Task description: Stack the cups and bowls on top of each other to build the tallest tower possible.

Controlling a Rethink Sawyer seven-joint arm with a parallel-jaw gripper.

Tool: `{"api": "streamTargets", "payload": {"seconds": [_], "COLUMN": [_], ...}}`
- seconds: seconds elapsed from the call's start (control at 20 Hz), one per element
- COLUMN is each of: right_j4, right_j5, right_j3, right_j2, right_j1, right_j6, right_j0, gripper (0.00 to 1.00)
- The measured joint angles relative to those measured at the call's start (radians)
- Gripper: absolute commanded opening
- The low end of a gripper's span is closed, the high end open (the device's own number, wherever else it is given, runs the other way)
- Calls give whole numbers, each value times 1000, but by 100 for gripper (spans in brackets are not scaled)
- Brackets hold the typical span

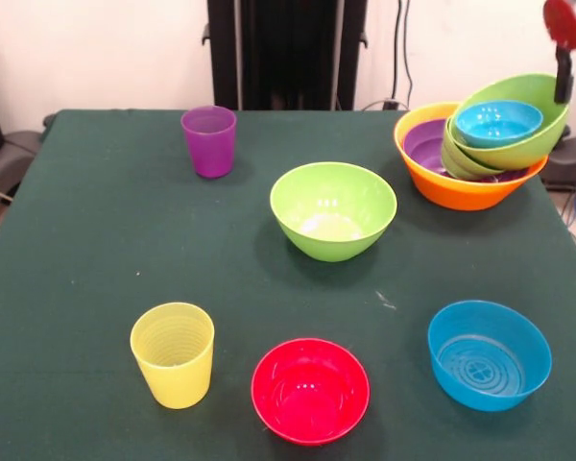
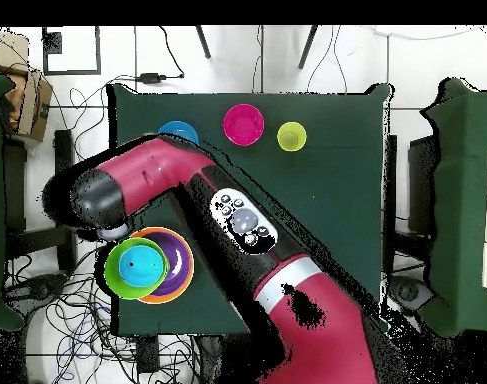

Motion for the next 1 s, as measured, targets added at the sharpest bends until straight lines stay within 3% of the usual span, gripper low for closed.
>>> {"api": "streamTargets", "payload": {"seconds": [0.45,1.0], "right_j4": [-30,-37], "right_j5": [104,206], "right_j3": [-256,-441], "right_j2": [-51,-56], "right_j1": [159,254], "right_j6": [0,0], "right_j0": [5,20], "gripper": [100,100]}}
